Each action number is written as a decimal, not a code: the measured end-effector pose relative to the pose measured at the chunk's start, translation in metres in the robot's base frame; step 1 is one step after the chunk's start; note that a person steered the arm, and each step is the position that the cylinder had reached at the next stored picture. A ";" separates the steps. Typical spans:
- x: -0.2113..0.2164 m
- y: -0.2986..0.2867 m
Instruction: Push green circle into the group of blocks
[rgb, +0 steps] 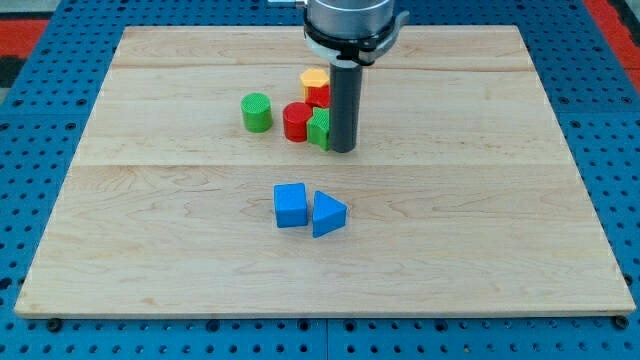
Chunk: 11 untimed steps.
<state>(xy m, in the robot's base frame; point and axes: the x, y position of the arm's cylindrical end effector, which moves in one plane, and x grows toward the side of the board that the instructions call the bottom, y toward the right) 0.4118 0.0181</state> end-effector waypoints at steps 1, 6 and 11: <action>-0.009 -0.004; 0.035 -0.134; -0.047 -0.079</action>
